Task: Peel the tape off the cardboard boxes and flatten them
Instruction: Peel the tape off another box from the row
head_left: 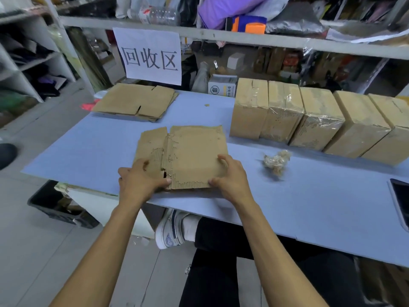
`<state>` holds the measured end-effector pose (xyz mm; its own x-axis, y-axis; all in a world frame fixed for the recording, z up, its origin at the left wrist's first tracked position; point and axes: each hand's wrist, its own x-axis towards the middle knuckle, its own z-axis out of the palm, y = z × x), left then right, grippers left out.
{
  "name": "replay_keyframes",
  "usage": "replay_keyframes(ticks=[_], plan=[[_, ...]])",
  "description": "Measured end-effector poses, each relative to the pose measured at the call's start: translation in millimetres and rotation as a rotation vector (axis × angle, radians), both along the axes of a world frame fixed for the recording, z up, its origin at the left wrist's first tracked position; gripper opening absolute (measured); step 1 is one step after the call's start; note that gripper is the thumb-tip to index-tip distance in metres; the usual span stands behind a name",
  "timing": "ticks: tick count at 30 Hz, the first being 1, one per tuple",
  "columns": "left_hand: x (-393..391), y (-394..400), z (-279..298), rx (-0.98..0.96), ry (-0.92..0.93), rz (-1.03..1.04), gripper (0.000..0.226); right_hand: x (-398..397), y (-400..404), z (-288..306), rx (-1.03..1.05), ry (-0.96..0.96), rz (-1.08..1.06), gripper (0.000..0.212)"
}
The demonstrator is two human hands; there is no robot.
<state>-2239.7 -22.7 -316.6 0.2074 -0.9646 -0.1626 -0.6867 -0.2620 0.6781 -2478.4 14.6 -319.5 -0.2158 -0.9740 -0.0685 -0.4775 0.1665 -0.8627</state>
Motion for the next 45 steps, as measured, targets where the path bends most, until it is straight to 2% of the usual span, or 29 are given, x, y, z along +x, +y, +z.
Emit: replay_keyframes(ticks=[6,10,20,22,25,29,33,38,41,45], plan=[[38.1,-22.4,16.3,-0.208,0.011,0.033,0.07,32.8,-41.0,13.9,-0.097,0.055,0.071,0.058],[58.0,-63.5,27.6,-0.329,-0.066,0.07,0.058,54.1,-89.8,25.6,-0.19,0.043,0.072,0.049],[90.5,-209.2,35.9,-0.476,-0.126,0.049,0.052,92.3,-235.8,33.2,-0.236,0.035,0.024,0.042],[100.2,-242.6,33.1,-0.478,-0.151,0.064,0.049,100.3,-259.6,26.7,-0.266,0.043,0.031,0.042],[107.6,-284.5,7.2,-0.393,-0.285,0.146,0.05,120.9,-286.5,-0.5,-0.229,0.065,0.138,0.053],[92.3,-286.7,-61.9,-0.232,-0.402,0.104,0.068,144.4,-302.0,-51.6,-0.179,0.409,0.311,0.081],[92.2,-287.6,-71.4,-0.256,-0.383,0.059,0.079,145.1,-307.1,-62.5,-0.192,0.596,0.203,0.072],[91.6,-284.1,-71.6,-0.389,-0.477,-0.079,0.075,145.2,-309.7,-65.3,-0.201,0.641,0.248,0.065],[92.0,-286.3,-69.4,-0.325,-0.467,-0.121,0.07,145.4,-309.1,-64.7,-0.242,0.637,0.261,0.064],[91.1,-285.9,-67.9,-0.284,-0.488,-0.108,0.071,144.6,-306.9,-63.4,-0.282,0.564,0.268,0.075]])
